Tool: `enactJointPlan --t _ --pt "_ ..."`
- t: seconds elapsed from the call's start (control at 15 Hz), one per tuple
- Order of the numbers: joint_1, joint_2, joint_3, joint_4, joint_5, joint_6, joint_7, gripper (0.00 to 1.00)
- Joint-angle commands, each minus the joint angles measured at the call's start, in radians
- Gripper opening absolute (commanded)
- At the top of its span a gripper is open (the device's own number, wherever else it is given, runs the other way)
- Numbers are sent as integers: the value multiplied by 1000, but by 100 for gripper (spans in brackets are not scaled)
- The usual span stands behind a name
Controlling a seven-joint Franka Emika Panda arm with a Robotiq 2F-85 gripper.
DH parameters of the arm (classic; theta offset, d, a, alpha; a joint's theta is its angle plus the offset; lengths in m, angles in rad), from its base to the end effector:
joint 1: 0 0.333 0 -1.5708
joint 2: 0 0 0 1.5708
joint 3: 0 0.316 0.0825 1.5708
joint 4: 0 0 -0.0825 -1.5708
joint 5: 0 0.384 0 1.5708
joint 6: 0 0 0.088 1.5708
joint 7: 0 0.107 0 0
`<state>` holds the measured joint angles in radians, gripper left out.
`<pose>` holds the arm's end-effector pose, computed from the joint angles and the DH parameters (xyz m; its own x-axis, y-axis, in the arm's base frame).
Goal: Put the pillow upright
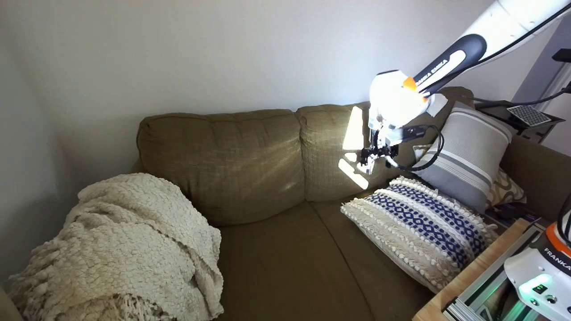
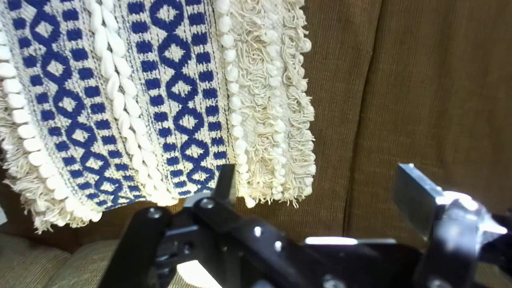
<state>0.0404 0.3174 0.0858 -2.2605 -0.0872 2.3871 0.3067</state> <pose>0.5140 0.0656 0.2058 0.9778 -0.1177 -0.1735 -0.1059 -0.9915 0.0759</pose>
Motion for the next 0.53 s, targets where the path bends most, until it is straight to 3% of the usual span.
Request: enactJointPlan --t 0.0,0.27,0.33,0.47 --pt "13 174 -49 59 12 109 -43 100" --pt "-45 319 -25 107 109 239 -154 100" --pt "11 250 -64 65 72 204 -101 100" --pt "-5 302 -58 91 101 230 -137 100"
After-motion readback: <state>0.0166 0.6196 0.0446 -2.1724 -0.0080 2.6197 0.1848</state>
